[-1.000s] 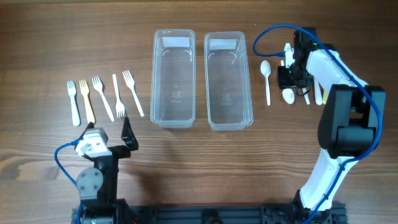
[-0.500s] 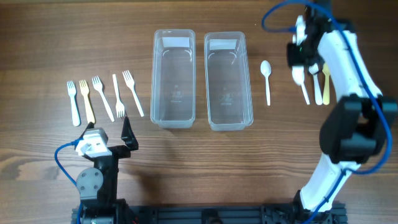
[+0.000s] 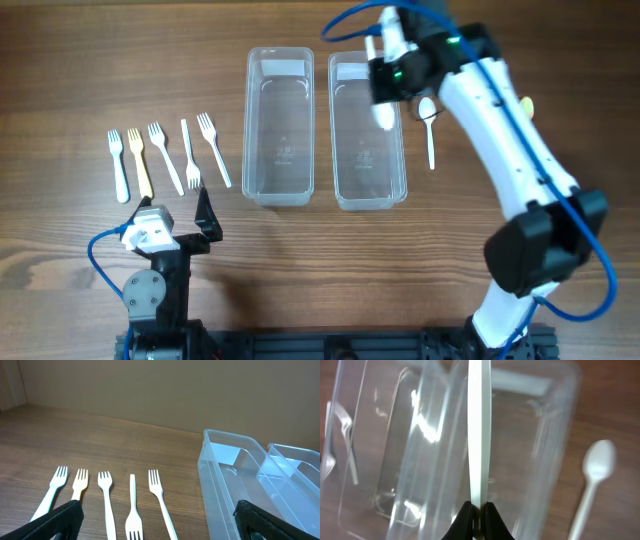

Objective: Pack container
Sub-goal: 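Carry the white spoon into the right container and release, then return right gripper to spoons and grasp another white spoon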

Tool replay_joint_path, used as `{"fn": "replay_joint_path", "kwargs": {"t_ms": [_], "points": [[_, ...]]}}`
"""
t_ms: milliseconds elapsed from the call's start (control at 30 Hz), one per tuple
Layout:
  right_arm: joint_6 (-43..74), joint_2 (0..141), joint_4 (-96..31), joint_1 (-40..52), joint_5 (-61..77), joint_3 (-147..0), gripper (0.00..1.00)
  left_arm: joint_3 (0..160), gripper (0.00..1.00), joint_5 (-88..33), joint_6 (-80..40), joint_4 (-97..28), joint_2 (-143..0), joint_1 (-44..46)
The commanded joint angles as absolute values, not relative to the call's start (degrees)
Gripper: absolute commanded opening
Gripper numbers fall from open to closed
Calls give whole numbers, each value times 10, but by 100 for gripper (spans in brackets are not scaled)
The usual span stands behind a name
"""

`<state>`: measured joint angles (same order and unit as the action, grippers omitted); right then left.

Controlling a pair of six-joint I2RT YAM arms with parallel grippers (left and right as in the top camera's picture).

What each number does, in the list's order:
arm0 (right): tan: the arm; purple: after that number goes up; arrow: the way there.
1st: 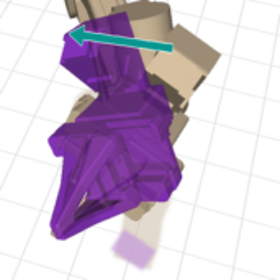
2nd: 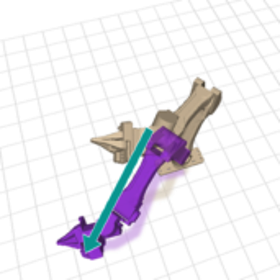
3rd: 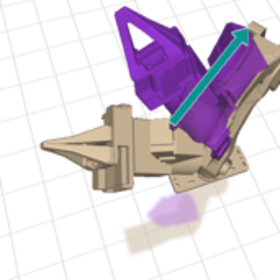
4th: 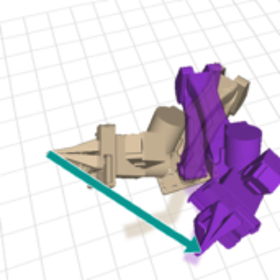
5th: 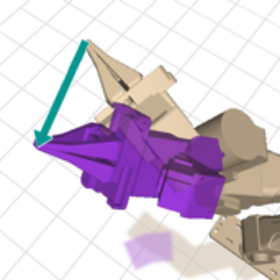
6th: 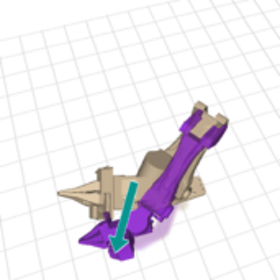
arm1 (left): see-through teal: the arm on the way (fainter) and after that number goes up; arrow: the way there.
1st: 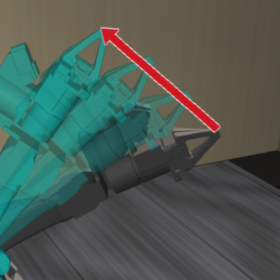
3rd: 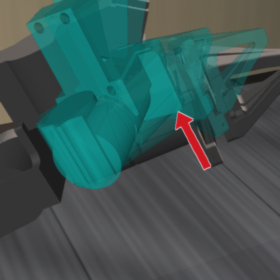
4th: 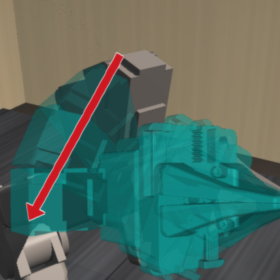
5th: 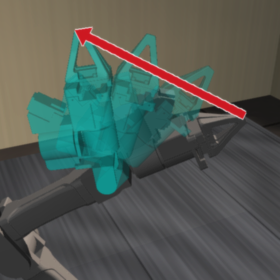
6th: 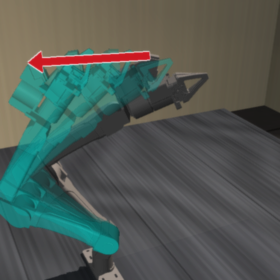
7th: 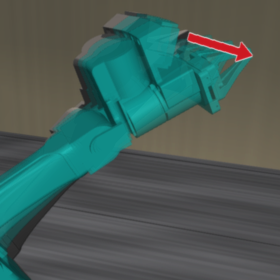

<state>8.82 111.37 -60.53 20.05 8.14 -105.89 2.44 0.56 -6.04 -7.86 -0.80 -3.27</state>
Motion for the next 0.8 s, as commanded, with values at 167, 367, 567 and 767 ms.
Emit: {"fn": "replay_joint_path", "kwargs": {"t_ms": [167, 367, 567, 767], "points": [[105, 1205, -592, 240, 81, -1056, 40, 20, 100, 0, -47, -77, -5, -28], [107, 1157, -645, 197, 53, -1137, 45, 20, 100, 0, -47, -77, -5, -28], [106, 1096, -712, 138, -58, -1145, 47, 20, 100, 0, -47, -77, -5, -28], [106, 1105, -671, 110, -62, -1044, 49, 20, 100, 0, -47, -77, -5, -28]]}}
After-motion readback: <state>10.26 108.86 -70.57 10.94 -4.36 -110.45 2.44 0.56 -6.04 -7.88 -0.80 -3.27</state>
